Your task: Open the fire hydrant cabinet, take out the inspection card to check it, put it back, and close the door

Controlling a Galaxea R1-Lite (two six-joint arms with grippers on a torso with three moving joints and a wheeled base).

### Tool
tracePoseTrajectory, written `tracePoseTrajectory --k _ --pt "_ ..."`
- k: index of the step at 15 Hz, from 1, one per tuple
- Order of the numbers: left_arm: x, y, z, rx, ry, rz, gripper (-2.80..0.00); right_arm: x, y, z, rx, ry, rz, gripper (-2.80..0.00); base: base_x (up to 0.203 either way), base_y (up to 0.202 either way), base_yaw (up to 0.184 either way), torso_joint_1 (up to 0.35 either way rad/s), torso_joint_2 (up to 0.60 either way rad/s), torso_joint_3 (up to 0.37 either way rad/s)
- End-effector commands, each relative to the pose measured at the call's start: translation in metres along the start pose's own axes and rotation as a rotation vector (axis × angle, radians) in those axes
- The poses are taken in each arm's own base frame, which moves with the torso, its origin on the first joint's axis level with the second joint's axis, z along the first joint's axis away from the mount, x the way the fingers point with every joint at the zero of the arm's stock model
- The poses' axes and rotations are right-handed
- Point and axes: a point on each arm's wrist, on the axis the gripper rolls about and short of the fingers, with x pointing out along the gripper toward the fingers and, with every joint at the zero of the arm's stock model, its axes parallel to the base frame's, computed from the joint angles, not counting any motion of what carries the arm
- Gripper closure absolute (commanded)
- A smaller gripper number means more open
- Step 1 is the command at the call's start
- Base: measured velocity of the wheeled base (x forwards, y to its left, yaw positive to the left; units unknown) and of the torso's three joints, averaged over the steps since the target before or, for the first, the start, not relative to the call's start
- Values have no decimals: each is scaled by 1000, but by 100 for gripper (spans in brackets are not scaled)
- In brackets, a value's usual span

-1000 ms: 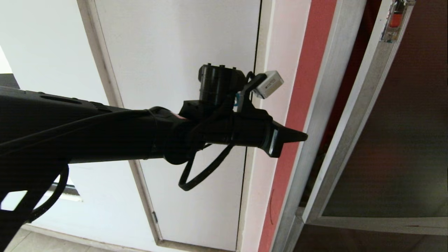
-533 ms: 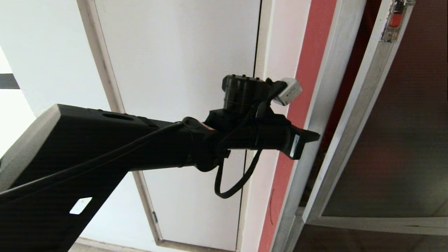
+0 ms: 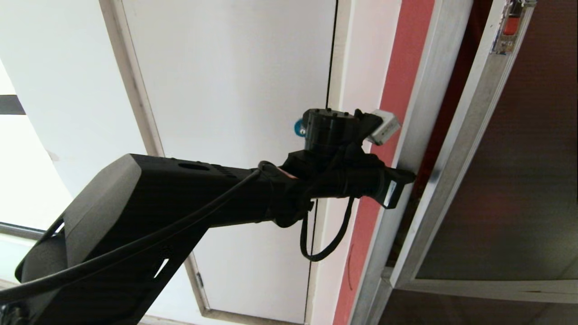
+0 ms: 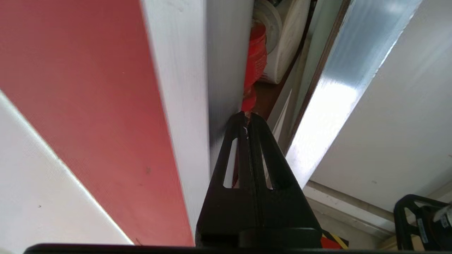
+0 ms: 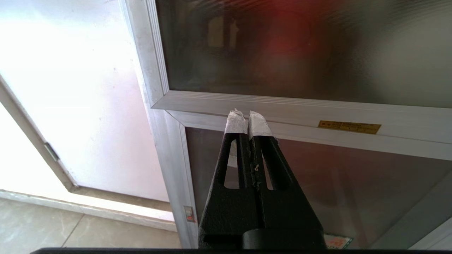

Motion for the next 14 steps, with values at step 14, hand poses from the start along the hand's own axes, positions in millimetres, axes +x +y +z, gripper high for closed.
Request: tracePoseTrajectory --k 14 --pt "6 -46 13 11 -12 -84 0 0 0 0 0 -1 0 0 0 0 0 0 0 0"
